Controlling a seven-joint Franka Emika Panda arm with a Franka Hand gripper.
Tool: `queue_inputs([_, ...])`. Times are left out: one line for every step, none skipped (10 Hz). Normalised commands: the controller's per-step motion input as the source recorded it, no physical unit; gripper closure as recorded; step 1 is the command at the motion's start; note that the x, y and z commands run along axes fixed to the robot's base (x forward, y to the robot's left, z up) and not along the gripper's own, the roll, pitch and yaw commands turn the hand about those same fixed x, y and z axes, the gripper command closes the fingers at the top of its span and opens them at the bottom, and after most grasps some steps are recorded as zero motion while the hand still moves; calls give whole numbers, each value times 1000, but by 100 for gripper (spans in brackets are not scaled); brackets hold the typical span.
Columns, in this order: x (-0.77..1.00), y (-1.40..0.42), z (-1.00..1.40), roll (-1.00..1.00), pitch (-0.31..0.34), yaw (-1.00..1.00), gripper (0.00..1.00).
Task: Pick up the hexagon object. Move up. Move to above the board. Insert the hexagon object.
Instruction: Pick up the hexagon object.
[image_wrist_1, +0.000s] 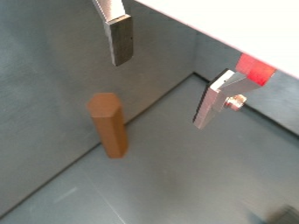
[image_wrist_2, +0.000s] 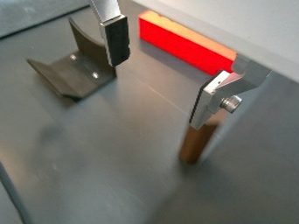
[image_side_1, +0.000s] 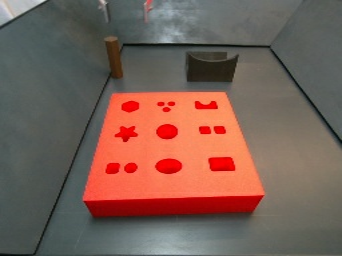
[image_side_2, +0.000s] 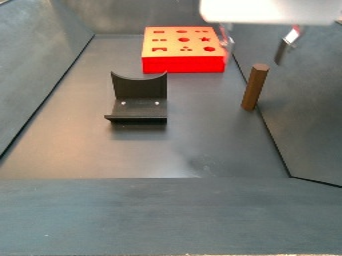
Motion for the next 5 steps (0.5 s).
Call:
queue_inputs([-657, 0, -466, 63, -164, 0, 0])
queue_inputs([-591, 0, -426, 70, -137, 0, 0])
queue_inputs([-523, -77, -374, 80, -116, 0, 0])
queue_inputs([-243, -326, -277, 141, -59, 94, 0])
queue_inputs([-69, -466, -183, 159, -27, 129, 0])
